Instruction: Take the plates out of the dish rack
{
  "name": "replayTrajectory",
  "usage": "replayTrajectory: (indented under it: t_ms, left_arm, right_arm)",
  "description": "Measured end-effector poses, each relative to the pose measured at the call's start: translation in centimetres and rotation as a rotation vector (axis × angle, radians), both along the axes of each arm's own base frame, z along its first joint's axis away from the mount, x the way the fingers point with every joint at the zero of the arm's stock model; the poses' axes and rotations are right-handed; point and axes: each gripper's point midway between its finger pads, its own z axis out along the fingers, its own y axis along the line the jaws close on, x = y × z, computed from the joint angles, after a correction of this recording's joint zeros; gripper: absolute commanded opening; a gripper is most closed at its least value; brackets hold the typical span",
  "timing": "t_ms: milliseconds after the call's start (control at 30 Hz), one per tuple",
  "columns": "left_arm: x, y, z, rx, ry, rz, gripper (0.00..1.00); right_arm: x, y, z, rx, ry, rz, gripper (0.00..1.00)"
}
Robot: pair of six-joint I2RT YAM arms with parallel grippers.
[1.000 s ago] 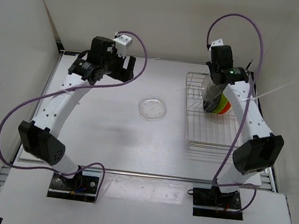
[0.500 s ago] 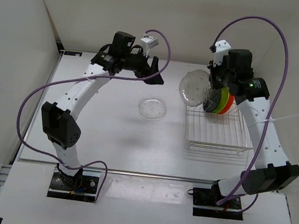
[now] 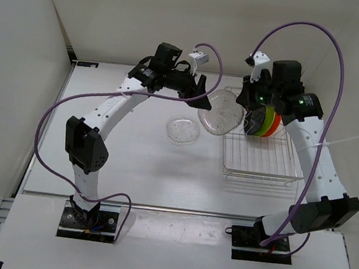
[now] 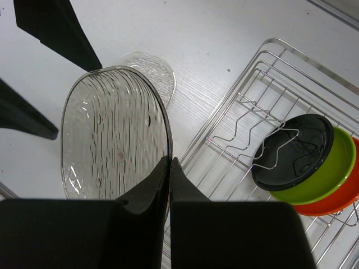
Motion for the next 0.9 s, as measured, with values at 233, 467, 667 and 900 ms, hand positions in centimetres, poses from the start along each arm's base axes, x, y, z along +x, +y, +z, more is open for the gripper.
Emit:
replayTrajectory:
  t_ms: [233,467,667,900]
  left_arm:
    - [0.2,-0.1,-0.3,0.012,-0.014,0.009,0.46]
    - [1.0,-0.1,-0.8,0.049,-0.038,0.063,0.29]
    - [1.1,-0.6,-1.2,0.078,-0.062,0.088,0.11]
    - [1.9,-0.3,-2.1,0.121,-0.075,0.153,0.11]
  right_arm:
    - [-0.2,0.4,0.2,0.017,0.004,0.016,0.0]
    - [-0.3,0.5,0.3,0.025,0.007,0.02,0.0]
    - [-0.5,0.4,0.3,0.026,0.009,0.019,0.0]
    - [-0.6,0.4,0.4,0.037,0.016,0.015,1.0]
